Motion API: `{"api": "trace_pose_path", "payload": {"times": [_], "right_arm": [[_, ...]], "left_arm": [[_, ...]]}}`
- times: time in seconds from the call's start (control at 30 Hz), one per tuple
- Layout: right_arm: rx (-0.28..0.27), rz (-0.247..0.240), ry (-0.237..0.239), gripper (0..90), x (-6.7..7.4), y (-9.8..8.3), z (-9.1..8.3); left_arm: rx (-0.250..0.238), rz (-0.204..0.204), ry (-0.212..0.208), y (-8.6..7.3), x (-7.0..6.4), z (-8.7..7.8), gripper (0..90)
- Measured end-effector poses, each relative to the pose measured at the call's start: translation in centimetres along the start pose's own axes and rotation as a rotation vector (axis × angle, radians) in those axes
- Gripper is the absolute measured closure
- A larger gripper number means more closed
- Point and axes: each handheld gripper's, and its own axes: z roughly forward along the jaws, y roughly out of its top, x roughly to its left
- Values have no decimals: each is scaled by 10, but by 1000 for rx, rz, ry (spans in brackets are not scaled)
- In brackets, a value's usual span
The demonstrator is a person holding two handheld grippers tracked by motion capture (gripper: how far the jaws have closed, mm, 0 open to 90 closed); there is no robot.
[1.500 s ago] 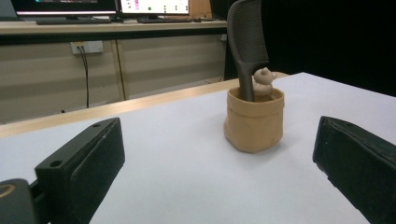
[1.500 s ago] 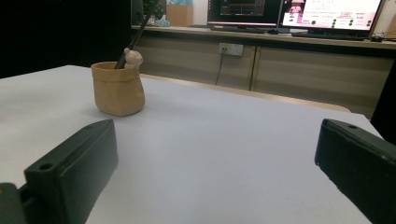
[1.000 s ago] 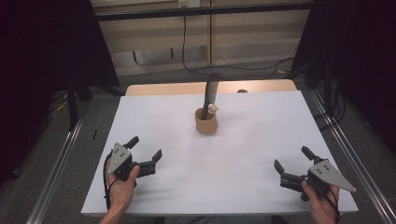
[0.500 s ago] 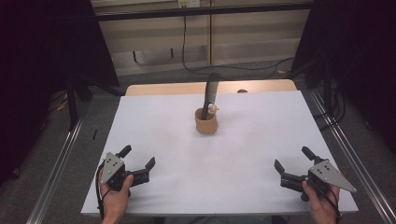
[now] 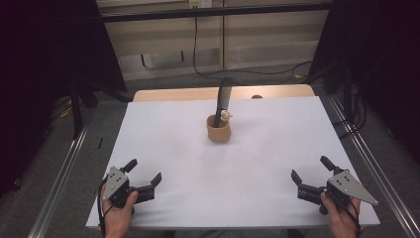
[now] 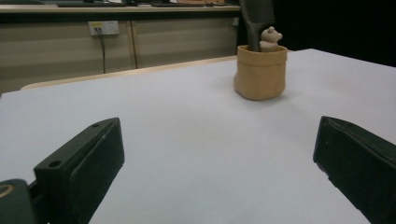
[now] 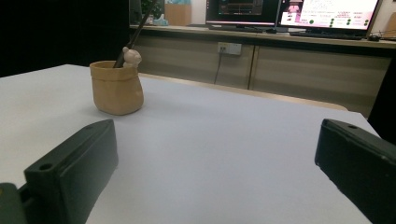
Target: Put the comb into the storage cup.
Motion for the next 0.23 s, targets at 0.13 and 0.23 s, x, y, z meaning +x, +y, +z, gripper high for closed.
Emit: {"api": "trace_pose_path", "payload": {"times": [0.13, 0.23], "right_arm": [[4, 4, -5, 0, -1, -1, 0], [4, 2, -2, 0, -1, -1, 1]], "left_arm": [[6, -2, -10, 0, -4, 0, 23], [20, 5, -24, 1, -5, 1, 23]]}}
